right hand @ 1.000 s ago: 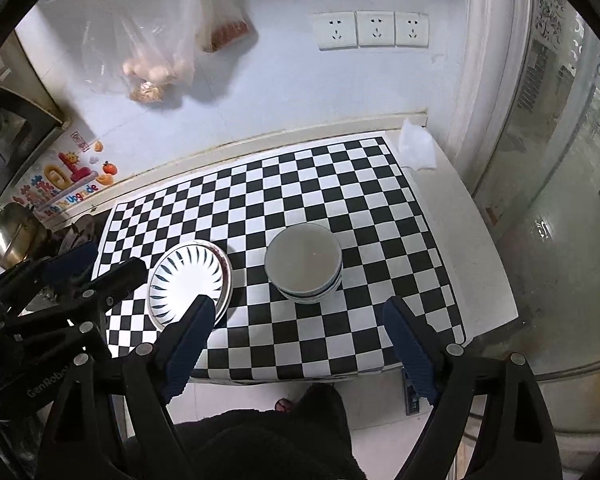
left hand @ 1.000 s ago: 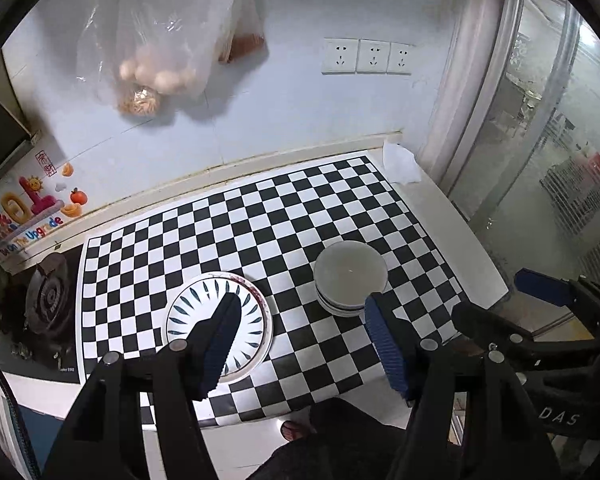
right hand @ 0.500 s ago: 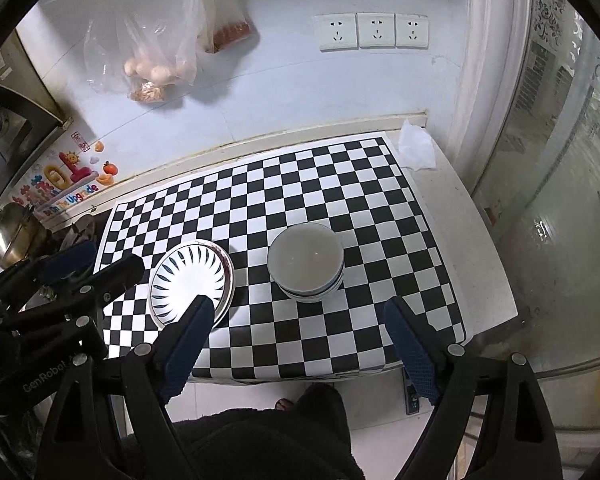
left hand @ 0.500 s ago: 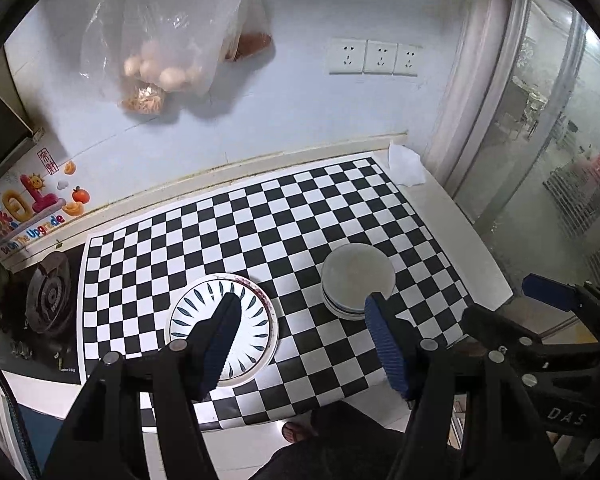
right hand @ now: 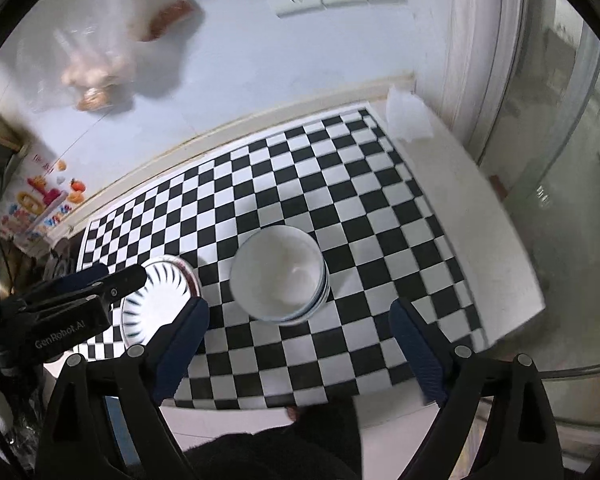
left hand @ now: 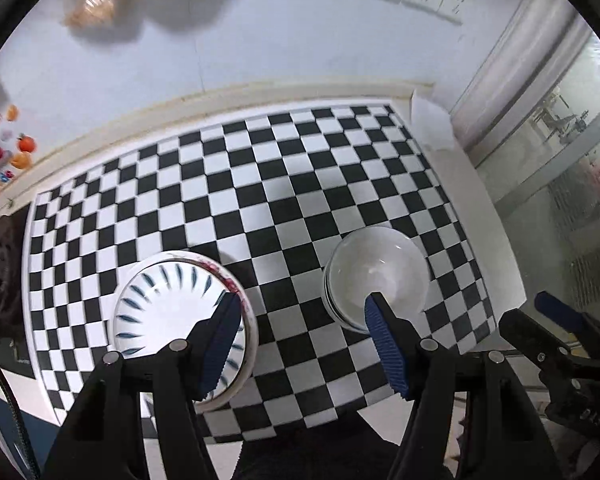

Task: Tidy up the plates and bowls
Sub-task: 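Grip the bowl stack rim with both grippers and lift it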

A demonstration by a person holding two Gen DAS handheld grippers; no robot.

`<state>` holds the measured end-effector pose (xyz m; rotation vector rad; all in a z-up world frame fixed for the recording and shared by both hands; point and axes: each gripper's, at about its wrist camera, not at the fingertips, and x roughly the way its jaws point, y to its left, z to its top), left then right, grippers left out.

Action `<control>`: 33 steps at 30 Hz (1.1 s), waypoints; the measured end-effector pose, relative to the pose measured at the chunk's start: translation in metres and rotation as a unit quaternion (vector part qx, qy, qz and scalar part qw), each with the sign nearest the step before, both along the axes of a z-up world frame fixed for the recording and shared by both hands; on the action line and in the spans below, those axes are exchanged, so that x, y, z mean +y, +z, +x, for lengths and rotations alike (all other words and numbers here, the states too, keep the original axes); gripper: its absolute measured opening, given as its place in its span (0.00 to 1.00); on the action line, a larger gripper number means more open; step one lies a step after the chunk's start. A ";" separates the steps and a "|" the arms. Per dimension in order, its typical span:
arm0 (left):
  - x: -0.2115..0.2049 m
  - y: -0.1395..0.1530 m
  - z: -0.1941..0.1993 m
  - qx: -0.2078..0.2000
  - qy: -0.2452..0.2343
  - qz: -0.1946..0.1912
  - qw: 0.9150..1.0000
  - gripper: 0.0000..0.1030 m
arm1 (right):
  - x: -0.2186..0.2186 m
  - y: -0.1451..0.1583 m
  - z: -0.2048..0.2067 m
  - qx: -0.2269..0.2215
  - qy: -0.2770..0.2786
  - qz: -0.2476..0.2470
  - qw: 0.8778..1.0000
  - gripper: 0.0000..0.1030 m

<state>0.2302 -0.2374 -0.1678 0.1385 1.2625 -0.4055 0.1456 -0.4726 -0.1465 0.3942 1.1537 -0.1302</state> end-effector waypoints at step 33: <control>-0.049 -0.181 0.077 0.260 -0.026 -0.062 0.963 0.58 | -0.033 -0.261 0.110 0.142 -0.005 0.271 0.952 0.79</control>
